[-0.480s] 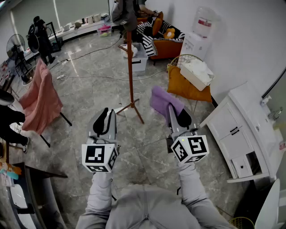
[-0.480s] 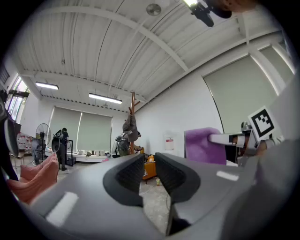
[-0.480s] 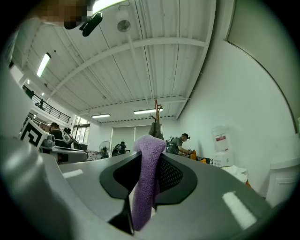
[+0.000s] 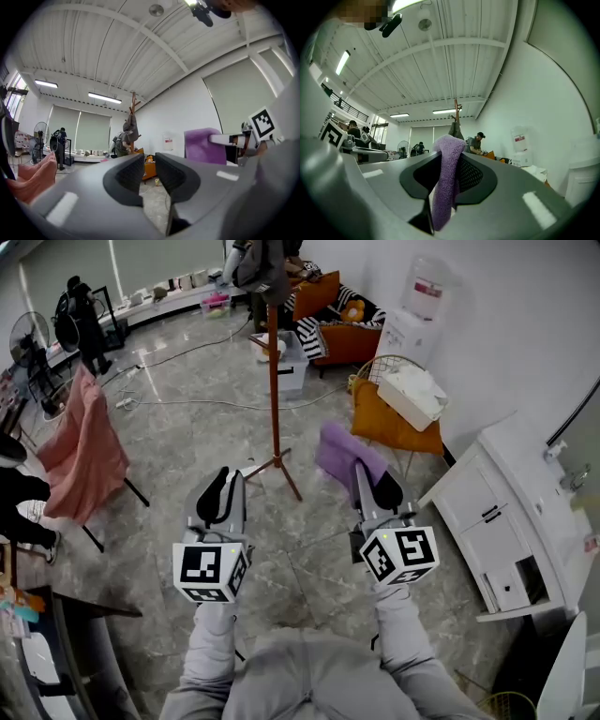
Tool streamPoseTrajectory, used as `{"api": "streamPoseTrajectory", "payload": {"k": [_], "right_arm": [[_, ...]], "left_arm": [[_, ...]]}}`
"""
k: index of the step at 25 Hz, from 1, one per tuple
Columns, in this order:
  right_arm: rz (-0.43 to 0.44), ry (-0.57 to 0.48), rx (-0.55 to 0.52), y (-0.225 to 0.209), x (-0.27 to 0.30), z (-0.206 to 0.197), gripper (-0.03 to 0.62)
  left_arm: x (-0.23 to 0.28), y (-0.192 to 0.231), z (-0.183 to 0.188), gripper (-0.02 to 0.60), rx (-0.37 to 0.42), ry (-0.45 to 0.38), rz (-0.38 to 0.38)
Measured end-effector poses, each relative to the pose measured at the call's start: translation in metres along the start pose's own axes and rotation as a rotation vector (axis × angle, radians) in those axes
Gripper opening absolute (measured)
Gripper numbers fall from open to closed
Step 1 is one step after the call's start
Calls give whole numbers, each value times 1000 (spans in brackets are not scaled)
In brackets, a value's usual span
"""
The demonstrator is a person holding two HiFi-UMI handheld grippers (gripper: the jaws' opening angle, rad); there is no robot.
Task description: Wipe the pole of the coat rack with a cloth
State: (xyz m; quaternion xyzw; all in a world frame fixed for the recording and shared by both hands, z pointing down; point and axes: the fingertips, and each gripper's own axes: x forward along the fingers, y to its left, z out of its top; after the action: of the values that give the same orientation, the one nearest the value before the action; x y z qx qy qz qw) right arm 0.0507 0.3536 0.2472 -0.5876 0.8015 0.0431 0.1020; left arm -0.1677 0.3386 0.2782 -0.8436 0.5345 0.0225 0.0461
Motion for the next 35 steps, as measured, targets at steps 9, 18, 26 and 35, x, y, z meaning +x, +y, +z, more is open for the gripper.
{"api": "streamPoseTrajectory", "payload": {"k": [9, 18, 26, 35], "right_arm": [[-22, -26, 23, 17, 8, -1, 78], [-55, -30, 51, 26, 22, -10, 80], [-58, -40, 54, -4, 60, -20, 80], [9, -30, 99, -80, 152, -43, 80]], "left_arm": [[-2, 22, -3, 74, -9, -7, -29], [10, 44, -12, 74, -21, -5, -55], [55, 53, -23, 74, -37, -3, -54], [157, 62, -28, 87, -13, -8, 22]]}}
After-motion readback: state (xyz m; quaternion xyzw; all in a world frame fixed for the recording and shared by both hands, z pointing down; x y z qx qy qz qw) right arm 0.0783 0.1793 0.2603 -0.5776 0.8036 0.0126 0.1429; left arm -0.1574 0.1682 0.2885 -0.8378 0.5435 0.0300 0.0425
